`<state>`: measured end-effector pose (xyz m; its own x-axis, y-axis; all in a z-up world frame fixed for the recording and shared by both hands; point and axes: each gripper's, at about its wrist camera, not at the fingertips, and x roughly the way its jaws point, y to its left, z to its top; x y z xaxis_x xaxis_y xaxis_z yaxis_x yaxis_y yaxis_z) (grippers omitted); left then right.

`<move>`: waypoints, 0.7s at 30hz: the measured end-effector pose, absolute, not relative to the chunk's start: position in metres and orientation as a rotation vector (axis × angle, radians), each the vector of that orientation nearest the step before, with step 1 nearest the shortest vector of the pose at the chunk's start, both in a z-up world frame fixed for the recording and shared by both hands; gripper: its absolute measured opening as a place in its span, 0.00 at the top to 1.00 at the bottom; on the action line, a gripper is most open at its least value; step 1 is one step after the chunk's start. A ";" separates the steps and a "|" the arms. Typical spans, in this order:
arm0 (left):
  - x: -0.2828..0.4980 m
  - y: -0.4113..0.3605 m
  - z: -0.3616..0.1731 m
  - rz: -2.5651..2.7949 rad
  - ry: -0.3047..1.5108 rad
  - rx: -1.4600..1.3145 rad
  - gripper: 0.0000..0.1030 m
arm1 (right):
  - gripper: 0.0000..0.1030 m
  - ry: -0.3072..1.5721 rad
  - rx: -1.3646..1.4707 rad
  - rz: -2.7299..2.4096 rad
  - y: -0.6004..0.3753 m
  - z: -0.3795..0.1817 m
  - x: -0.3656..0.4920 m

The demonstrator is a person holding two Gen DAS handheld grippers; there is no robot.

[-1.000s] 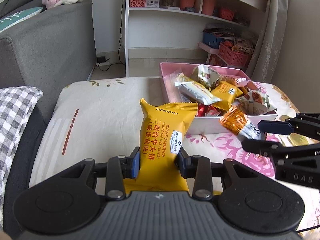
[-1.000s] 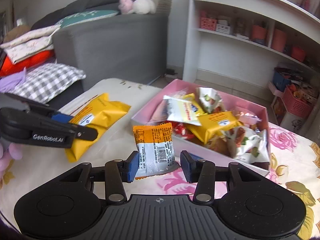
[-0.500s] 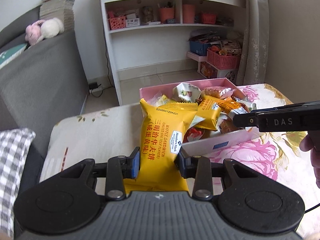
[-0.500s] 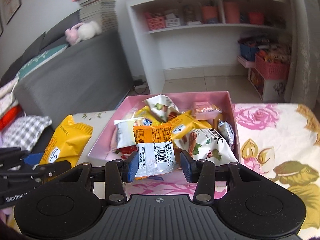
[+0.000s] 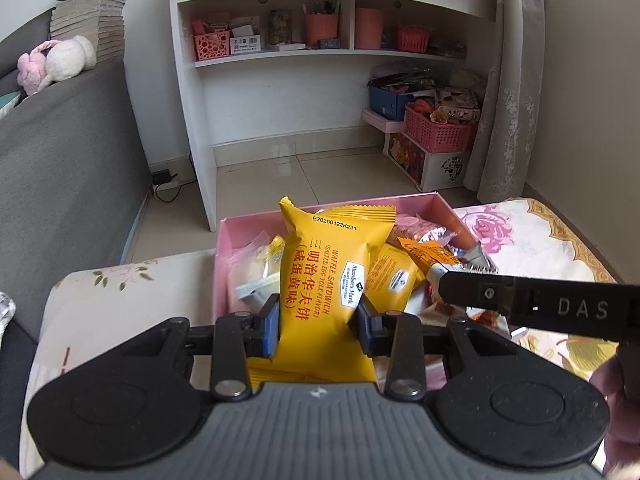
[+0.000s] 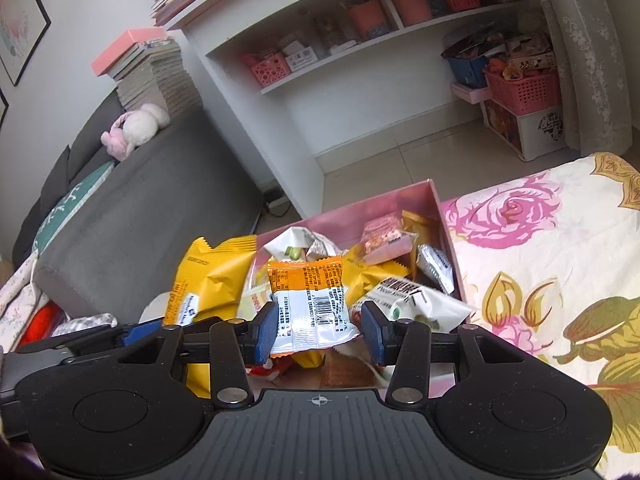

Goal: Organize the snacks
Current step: 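Carry the yellow packet and orange-white packet over the box with both tools, then open both tools to drop the yellow and orange-white packets into the box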

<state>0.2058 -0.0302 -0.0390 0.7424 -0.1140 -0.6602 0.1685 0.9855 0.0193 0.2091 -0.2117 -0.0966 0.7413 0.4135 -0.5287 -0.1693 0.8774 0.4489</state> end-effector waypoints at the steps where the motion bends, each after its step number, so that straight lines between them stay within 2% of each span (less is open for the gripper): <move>1: 0.208 -0.033 -0.040 -0.153 0.719 0.082 0.66 | 0.57 0.662 0.396 0.325 -0.213 -0.097 0.210; 7: 0.215 -0.040 -0.046 -0.128 0.716 0.090 0.64 | 0.52 0.644 0.428 0.317 -0.219 -0.097 0.214; 8: 0.214 -0.040 -0.045 -0.120 0.707 0.090 0.56 | 0.49 0.642 0.423 0.314 -0.219 -0.097 0.214; 9: 0.213 -0.040 -0.045 -0.115 0.702 0.088 0.42 | 0.43 0.636 0.422 0.318 -0.219 -0.096 0.213; 10: 0.212 -0.039 -0.044 -0.114 0.694 0.088 0.37 | 0.35 0.631 0.423 0.320 -0.219 -0.096 0.212; 12: 0.210 -0.039 -0.043 -0.117 0.695 0.100 0.33 | 0.30 0.625 0.416 0.307 -0.218 -0.094 0.212; 17: 0.203 -0.038 -0.042 -0.129 0.707 0.126 0.22 | 0.25 0.642 0.408 0.292 -0.217 -0.093 0.210; 21: 0.191 -0.031 -0.038 -0.129 0.720 0.115 0.13 | 0.17 0.643 0.381 0.258 -0.220 -0.088 0.196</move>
<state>0.1907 -0.0307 -0.0384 0.7447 -0.0779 -0.6628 0.1569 0.9858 0.0604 0.1959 -0.2196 -0.0881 0.7721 0.3483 -0.5316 -0.1158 0.8995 0.4213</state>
